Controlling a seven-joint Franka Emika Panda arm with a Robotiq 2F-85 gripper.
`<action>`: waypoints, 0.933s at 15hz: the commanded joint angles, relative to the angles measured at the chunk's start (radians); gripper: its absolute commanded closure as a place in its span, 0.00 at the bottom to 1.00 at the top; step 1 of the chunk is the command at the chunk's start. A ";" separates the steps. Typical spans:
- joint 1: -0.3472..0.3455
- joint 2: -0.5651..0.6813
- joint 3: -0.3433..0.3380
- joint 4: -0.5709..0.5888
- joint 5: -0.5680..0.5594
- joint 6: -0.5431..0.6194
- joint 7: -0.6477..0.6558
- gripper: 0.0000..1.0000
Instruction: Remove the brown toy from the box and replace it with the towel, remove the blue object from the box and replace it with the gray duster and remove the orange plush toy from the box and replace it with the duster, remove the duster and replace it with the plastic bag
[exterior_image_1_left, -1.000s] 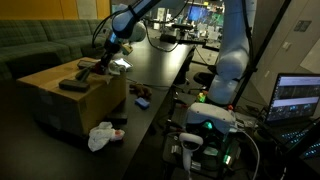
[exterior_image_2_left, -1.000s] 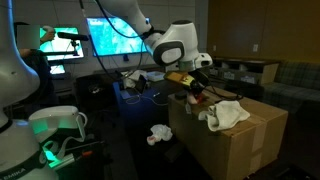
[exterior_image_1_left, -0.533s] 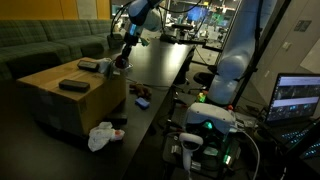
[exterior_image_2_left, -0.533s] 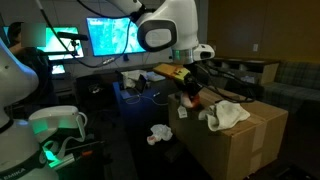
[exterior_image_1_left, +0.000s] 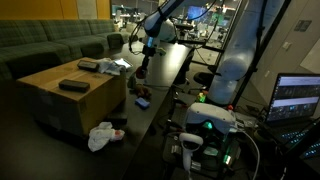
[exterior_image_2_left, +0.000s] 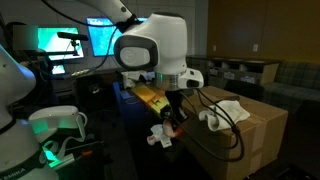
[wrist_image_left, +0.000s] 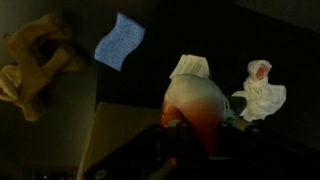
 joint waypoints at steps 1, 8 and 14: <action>0.045 0.056 -0.038 -0.072 0.021 0.125 -0.035 0.96; 0.068 0.335 0.076 -0.041 0.239 0.455 -0.057 0.96; 0.040 0.540 0.177 0.055 0.328 0.630 -0.028 0.96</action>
